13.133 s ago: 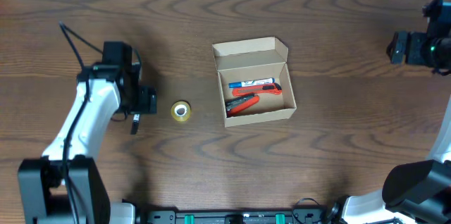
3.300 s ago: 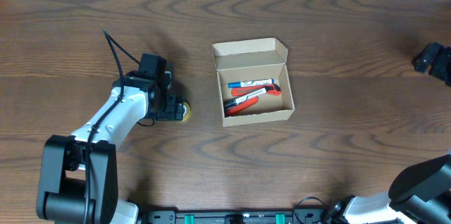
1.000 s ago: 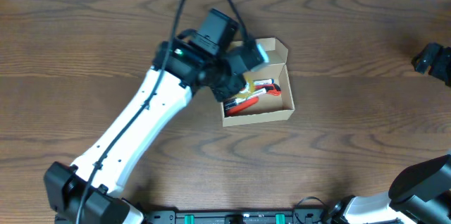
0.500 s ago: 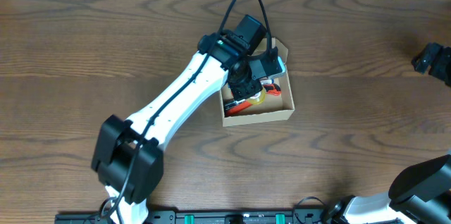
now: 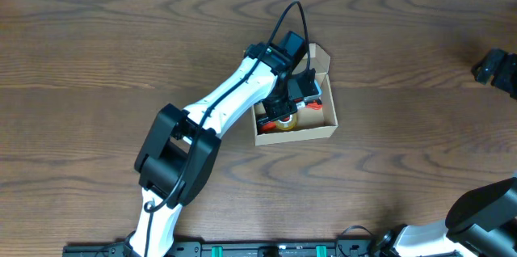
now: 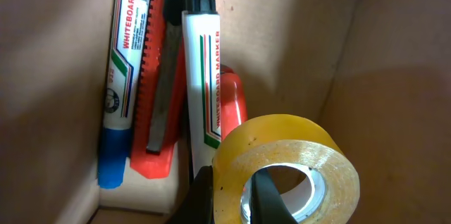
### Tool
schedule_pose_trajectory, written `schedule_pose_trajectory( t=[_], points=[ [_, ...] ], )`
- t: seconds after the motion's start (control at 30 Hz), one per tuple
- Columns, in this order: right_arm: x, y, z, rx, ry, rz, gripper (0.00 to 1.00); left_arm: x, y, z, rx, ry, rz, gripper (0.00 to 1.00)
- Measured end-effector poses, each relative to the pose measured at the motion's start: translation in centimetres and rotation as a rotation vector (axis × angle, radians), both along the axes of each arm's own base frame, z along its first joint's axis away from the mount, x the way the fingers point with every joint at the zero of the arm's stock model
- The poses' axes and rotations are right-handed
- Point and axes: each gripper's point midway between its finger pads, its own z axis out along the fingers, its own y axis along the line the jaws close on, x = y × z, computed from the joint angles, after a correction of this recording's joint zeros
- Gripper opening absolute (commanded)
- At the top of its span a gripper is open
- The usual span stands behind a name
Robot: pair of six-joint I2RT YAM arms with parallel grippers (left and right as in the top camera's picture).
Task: Pack container
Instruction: 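Carry the tape roll into the box and release it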
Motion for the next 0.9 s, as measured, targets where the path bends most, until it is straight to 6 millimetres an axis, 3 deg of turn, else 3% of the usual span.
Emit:
schedule_pose_trajectory(
  t=[0.03,0.13,0.23,0.6,0.77,0.9],
  points=[
    [0.0,0.0,0.0,0.001,-0.001,0.001,0.99,0.0,0.0,-0.1,0.002,0.002,0.001,0.43],
    [0.0,0.1,0.0,0.005,-0.003,0.003,0.99,0.2,0.1,-0.2,0.007,-0.007,0.001,0.46],
    [0.1,0.1,0.0,0.005,-0.003,0.004,0.99,0.3,0.3,-0.4,0.022,-0.014,0.004,0.55],
    [0.0,0.1,0.0,0.006,-0.003,0.004,0.99,0.2,1.7,-0.9,0.104,0.0,0.039,0.64],
    [0.3,0.3,0.1,0.009,-0.013,0.013,0.81,0.6,2.9,1.3,0.173,-0.017,0.075,0.73],
    [0.9,1.1,0.2,0.008,-0.021,0.043,0.51,2.1,3.2,5.7,0.168,-0.12,0.116,0.87]
  ],
)
